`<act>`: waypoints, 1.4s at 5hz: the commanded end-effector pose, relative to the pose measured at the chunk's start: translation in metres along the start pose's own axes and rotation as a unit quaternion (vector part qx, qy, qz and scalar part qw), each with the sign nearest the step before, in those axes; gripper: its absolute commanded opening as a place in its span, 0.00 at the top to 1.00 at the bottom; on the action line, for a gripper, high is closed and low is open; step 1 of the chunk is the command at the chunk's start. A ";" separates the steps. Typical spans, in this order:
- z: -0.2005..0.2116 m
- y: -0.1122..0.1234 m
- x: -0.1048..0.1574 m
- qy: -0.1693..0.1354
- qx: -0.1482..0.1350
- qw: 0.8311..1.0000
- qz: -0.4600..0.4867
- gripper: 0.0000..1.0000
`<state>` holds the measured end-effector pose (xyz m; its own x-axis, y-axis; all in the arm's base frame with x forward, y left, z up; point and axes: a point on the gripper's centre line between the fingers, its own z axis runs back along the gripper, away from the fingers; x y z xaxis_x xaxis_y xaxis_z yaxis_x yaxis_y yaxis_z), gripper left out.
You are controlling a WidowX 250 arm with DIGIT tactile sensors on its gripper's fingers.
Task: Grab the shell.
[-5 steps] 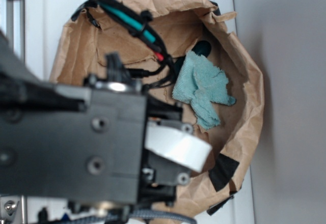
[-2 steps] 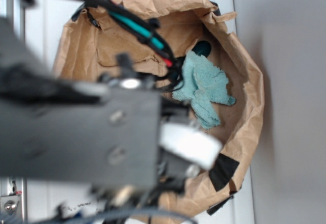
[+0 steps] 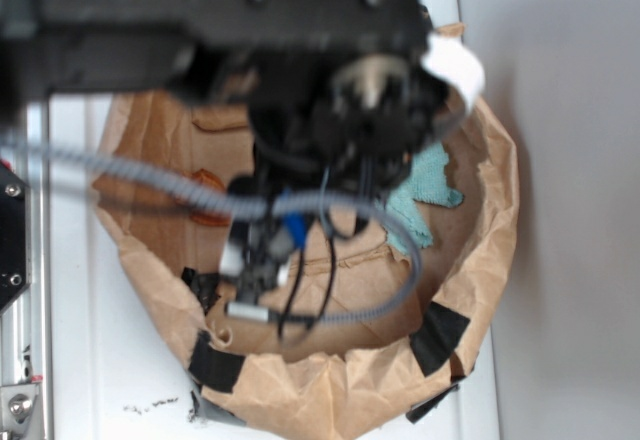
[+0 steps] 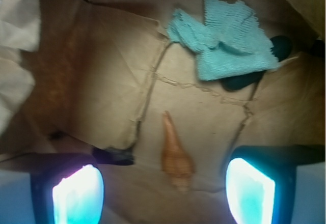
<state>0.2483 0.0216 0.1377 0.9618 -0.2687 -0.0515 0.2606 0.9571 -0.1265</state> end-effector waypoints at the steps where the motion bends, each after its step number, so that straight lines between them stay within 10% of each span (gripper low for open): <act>1: -0.032 0.008 -0.019 -0.064 0.043 0.996 -0.036 0.00; 5: -0.128 -0.001 -0.033 -0.042 0.102 0.994 -0.029 0.00; 6: -0.124 0.000 -0.027 -0.053 0.094 0.994 -0.010 1.00; 7: -0.103 -0.005 -0.020 -0.060 0.069 0.996 0.016 1.00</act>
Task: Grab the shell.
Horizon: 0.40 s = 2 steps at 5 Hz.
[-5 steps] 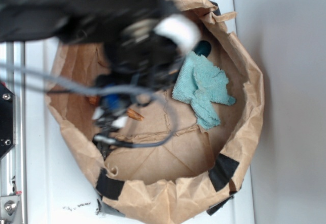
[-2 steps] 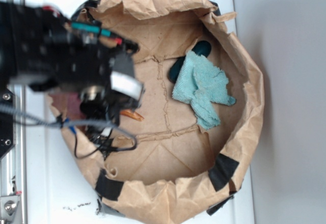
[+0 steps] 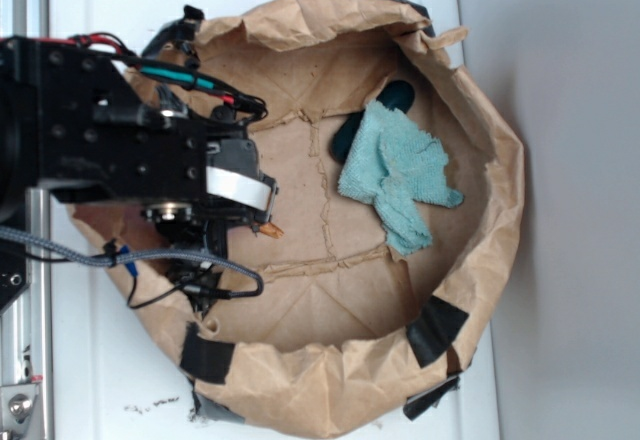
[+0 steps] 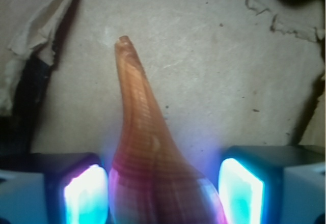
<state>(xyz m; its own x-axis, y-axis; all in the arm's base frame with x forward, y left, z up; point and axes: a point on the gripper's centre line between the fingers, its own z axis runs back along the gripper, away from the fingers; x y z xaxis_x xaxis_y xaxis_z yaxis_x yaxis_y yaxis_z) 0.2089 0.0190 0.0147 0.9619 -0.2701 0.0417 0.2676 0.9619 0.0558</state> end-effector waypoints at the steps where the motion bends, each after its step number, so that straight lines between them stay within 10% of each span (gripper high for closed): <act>1: 0.052 -0.006 0.028 -0.014 -0.041 0.998 0.046 1.00; 2: 0.086 -0.002 0.040 -0.007 -0.077 0.995 0.067 1.00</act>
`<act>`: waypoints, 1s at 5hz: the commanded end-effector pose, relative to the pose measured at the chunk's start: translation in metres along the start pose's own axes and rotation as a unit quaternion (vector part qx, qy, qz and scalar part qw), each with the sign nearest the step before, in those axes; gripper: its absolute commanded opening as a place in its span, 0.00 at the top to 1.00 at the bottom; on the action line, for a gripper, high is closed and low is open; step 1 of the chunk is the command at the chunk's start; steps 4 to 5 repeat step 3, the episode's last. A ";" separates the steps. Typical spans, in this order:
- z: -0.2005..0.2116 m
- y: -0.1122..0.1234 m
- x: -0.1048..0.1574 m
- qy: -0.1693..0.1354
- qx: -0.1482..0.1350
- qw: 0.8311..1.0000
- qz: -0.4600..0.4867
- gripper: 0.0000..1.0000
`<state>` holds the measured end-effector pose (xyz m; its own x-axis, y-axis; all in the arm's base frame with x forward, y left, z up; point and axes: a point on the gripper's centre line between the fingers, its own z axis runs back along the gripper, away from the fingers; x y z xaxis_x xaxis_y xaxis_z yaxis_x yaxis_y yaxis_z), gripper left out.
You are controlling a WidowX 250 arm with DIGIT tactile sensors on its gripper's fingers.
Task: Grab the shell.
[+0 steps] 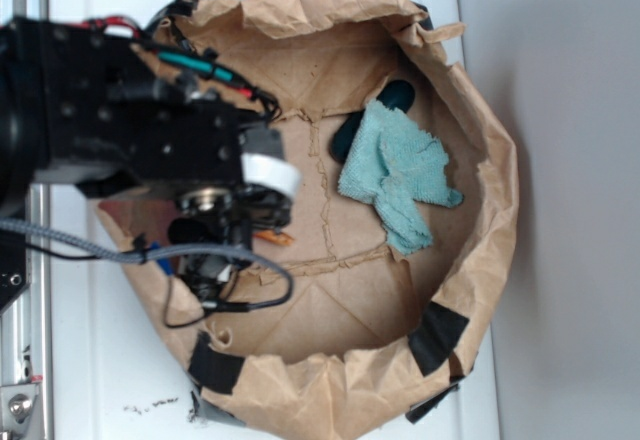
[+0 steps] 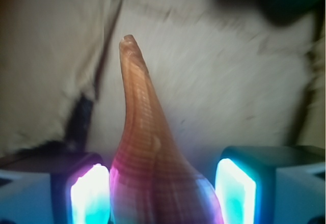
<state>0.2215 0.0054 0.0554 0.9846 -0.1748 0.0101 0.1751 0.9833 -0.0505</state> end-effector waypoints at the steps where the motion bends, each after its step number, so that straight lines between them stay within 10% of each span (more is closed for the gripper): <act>1: 0.077 -0.004 0.025 -0.030 -0.051 0.997 0.040 1.00; 5: 0.097 -0.017 0.022 -0.058 -0.041 0.995 0.071 1.00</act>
